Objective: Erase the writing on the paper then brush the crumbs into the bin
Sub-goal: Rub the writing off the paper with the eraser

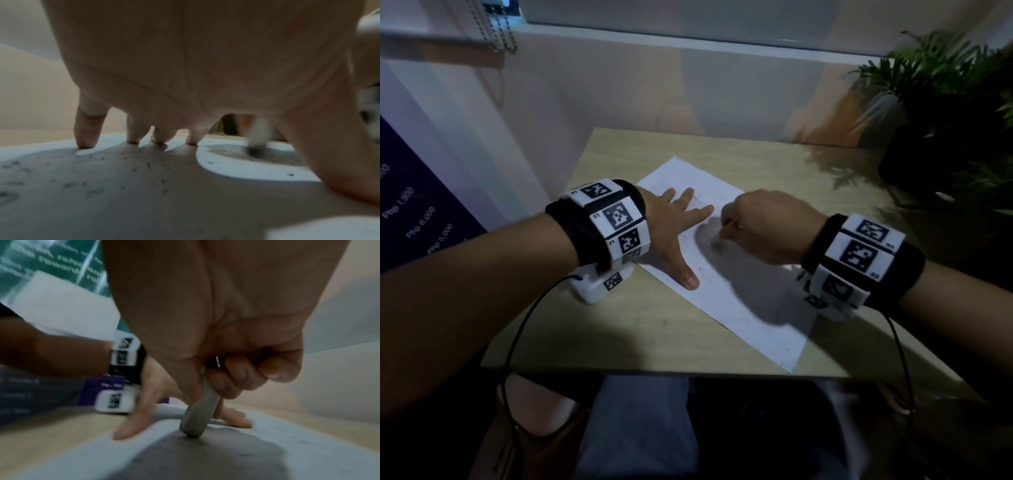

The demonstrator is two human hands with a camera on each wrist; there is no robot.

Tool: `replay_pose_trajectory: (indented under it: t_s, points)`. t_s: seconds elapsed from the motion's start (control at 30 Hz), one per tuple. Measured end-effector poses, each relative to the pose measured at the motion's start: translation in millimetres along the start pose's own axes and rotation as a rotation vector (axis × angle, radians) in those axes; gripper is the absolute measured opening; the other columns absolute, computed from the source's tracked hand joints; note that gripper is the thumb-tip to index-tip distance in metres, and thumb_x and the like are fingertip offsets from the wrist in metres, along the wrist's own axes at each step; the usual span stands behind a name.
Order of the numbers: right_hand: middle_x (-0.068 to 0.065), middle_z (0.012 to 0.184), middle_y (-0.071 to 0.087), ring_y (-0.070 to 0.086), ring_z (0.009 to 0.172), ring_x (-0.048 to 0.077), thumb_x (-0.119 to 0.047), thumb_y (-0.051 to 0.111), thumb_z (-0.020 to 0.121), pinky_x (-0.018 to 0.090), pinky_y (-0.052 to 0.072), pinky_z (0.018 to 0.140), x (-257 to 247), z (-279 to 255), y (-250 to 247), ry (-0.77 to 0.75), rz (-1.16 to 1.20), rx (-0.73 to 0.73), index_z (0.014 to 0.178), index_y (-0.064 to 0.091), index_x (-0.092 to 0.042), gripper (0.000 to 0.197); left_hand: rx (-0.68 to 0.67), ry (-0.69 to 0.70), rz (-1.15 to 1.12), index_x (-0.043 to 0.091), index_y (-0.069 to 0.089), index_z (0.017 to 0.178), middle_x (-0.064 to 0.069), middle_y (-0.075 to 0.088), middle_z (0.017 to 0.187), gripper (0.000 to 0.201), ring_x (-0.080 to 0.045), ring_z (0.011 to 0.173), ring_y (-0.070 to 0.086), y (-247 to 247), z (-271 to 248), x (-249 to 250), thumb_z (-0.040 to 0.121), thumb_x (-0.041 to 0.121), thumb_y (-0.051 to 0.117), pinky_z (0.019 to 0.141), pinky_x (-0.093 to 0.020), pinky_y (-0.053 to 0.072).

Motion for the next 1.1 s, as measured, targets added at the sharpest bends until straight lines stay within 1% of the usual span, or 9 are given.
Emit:
replay_pose_trajectory:
  t_s: [0.1, 0.23, 0.33, 0.47, 0.63, 0.73, 0.9, 1.0, 1.1]
  points:
    - [0.011, 0.106, 0.065, 0.062, 0.095, 0.033, -0.035, 0.05, 0.102, 0.033, 0.038, 0.067, -1, -1, -3, 0.035, -0.124, 0.079, 0.11, 0.065, -0.013, 0.028, 0.007, -0.005, 0.0, 0.047, -0.03, 0.151, 0.001, -0.034, 0.164, 0.155, -0.028, 0.155, -0.019, 0, -1, 1, 0.028, 0.105, 0.044, 0.122, -0.06, 0.007]
    - [0.004, 0.099, 0.064, 0.062, 0.091, 0.026, -0.03, 0.05, 0.101, 0.037, 0.048, 0.077, -40, -16, 2, -0.127, -0.06, 0.066, 0.1, 0.066, -0.015, 0.022, 0.036, -0.021, 0.003, 0.045, -0.026, 0.155, -0.002, -0.031, 0.165, 0.152, -0.03, 0.156, -0.017, -2, -1, 5, 0.04, 0.098, 0.058, 0.122, -0.061, 0.007]
    - [0.001, 0.092, 0.064, 0.061, 0.088, 0.025, -0.034, 0.053, 0.098, 0.035, 0.047, 0.076, -23, -9, 2, -0.067, 0.137, -0.063, 0.09, 0.061, -0.023, 0.017, -0.007, -0.008, -0.026, 0.048, -0.027, 0.153, 0.0, -0.034, 0.164, 0.16, -0.029, 0.155, -0.019, -1, -2, 3, 0.024, 0.105, 0.049, 0.121, -0.061, 0.005]
    - [0.009, 0.1, 0.067, 0.062, 0.09, 0.032, -0.037, 0.05, 0.1, 0.037, 0.05, 0.073, 8, 9, -3, 0.074, -0.018, 0.0, 0.103, 0.068, -0.014, 0.029, -0.028, -0.008, -0.016, 0.046, -0.03, 0.151, 0.001, -0.035, 0.164, 0.162, -0.029, 0.155, -0.02, -1, -2, 2, 0.02, 0.107, 0.042, 0.121, -0.062, 0.006]
    - [0.002, 0.098, 0.066, 0.062, 0.088, 0.025, -0.03, 0.054, 0.099, 0.031, 0.038, 0.069, -38, -9, -1, -0.132, 0.027, 0.067, 0.098, 0.063, -0.02, 0.013, -0.004, -0.023, -0.012, 0.045, -0.022, 0.156, -0.002, -0.033, 0.165, 0.149, -0.029, 0.155, -0.02, -5, -4, 6, 0.042, 0.096, 0.061, 0.121, -0.063, 0.006]
    - [-0.008, 0.081, 0.058, 0.056, 0.08, 0.018, -0.033, 0.056, 0.099, 0.029, 0.038, 0.071, -31, -10, 0, -0.127, 0.201, -0.085, 0.092, 0.06, -0.027, 0.01, -0.016, -0.013, -0.011, 0.047, -0.025, 0.154, -0.001, -0.034, 0.164, 0.155, -0.029, 0.155, -0.02, -3, -3, 5, 0.032, 0.1, 0.053, 0.121, -0.063, 0.006]
    - [0.01, 0.101, 0.067, 0.063, 0.091, 0.032, -0.041, 0.051, 0.1, 0.036, 0.049, 0.071, 13, 15, 1, 0.076, -0.05, 0.014, 0.105, 0.068, -0.014, 0.033, -0.017, -0.007, 0.003, 0.044, -0.031, 0.151, 0.0, -0.035, 0.163, 0.162, -0.029, 0.155, -0.02, 1, -2, 1, 0.019, 0.109, 0.038, 0.121, -0.063, 0.007]
    - [0.006, 0.104, 0.066, 0.064, 0.093, 0.03, -0.037, 0.052, 0.101, 0.032, 0.039, 0.067, -14, 7, 3, -0.009, -0.116, 0.085, 0.108, 0.067, -0.018, 0.025, 0.007, -0.002, -0.006, 0.046, -0.027, 0.153, 0.0, -0.033, 0.164, 0.158, -0.029, 0.155, -0.018, -2, -3, 4, 0.024, 0.105, 0.043, 0.121, -0.062, 0.007]
    - [-0.002, 0.087, 0.059, 0.058, 0.081, 0.022, -0.037, 0.056, 0.098, 0.031, 0.039, 0.07, -36, -10, 4, -0.117, 0.107, 0.011, 0.089, 0.056, -0.027, 0.014, 0.011, -0.01, -0.005, 0.046, -0.023, 0.155, -0.002, -0.032, 0.165, 0.153, -0.029, 0.155, -0.018, -3, -3, 5, 0.031, 0.1, 0.048, 0.122, -0.061, 0.007]
Point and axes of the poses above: each hand's wrist, its own z-axis towards the middle knuckle, its own y-axis out of the palm, x = y × z, the point moved 8 cm from there along z, towards the middle knuckle
